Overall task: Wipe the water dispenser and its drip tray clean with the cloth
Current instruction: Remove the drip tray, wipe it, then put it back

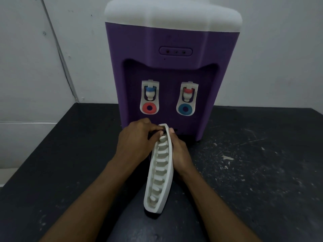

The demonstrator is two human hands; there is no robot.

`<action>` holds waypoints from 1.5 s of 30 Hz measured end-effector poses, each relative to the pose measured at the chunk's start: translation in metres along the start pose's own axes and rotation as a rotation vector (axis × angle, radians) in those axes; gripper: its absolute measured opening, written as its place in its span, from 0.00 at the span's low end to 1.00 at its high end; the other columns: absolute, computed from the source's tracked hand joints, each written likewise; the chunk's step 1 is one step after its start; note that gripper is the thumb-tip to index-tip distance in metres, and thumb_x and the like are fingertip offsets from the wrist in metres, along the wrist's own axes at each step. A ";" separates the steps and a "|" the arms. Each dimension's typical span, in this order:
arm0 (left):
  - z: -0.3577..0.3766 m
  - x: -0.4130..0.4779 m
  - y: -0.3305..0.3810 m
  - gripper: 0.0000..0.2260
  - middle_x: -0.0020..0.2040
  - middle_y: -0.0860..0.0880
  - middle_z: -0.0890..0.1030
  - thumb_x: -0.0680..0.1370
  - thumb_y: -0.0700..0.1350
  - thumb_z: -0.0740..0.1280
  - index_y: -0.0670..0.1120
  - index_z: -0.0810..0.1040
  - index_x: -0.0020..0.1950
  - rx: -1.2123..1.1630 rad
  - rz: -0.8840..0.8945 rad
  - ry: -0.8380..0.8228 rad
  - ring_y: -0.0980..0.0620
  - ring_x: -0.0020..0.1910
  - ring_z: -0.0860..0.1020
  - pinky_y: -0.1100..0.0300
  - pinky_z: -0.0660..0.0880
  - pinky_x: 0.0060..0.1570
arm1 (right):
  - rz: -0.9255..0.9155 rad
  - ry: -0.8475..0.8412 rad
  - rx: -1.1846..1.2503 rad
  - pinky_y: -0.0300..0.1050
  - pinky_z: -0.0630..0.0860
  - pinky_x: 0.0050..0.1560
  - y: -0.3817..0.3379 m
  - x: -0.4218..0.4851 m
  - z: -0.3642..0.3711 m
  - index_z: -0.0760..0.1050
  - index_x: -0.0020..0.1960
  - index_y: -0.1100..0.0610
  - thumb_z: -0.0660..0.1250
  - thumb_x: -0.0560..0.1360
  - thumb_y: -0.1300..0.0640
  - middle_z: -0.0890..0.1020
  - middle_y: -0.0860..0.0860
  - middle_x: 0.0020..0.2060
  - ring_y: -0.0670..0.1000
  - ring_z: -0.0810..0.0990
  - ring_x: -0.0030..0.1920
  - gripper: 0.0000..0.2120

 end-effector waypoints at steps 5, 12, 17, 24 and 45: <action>-0.005 -0.009 0.007 0.06 0.39 0.54 0.81 0.76 0.48 0.76 0.51 0.87 0.52 -0.113 -0.002 0.185 0.57 0.37 0.78 0.56 0.78 0.38 | 0.037 0.034 0.053 0.37 0.81 0.44 0.001 0.002 -0.006 0.88 0.50 0.45 0.55 0.84 0.36 0.89 0.52 0.48 0.50 0.88 0.50 0.24; 0.009 -0.003 0.006 0.08 0.41 0.55 0.79 0.79 0.49 0.72 0.51 0.86 0.55 -0.199 0.002 -0.022 0.58 0.41 0.78 0.56 0.78 0.44 | 0.044 0.076 0.107 0.47 0.83 0.50 0.005 0.005 -0.009 0.88 0.49 0.48 0.59 0.78 0.31 0.88 0.57 0.48 0.55 0.88 0.51 0.26; 0.017 -0.005 0.011 0.10 0.41 0.54 0.76 0.81 0.49 0.68 0.54 0.85 0.60 -0.211 0.007 -0.154 0.56 0.41 0.77 0.52 0.78 0.42 | 0.024 0.055 0.104 0.55 0.82 0.57 0.005 0.004 -0.006 0.87 0.50 0.49 0.58 0.77 0.30 0.88 0.57 0.49 0.57 0.87 0.53 0.28; 0.005 -0.005 0.008 0.11 0.42 0.60 0.78 0.81 0.59 0.63 0.65 0.81 0.61 0.180 -0.029 -0.213 0.56 0.45 0.79 0.57 0.73 0.40 | 0.023 0.034 0.010 0.41 0.82 0.47 0.001 -0.003 -0.004 0.87 0.51 0.50 0.55 0.85 0.37 0.88 0.55 0.48 0.53 0.88 0.51 0.25; 0.001 -0.002 0.008 0.10 0.30 0.64 0.74 0.77 0.64 0.68 0.64 0.84 0.53 0.165 -0.066 -0.076 0.63 0.34 0.74 0.64 0.65 0.32 | -0.004 0.052 0.084 0.48 0.81 0.52 0.001 0.001 -0.007 0.87 0.50 0.49 0.57 0.81 0.34 0.88 0.56 0.49 0.55 0.87 0.52 0.26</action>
Point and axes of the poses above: each hand's wrist, its own x-axis towards the middle knuckle, its own z-axis out of the palm, y = z × x, the point moved 8 cm from there along x, towards the middle knuckle
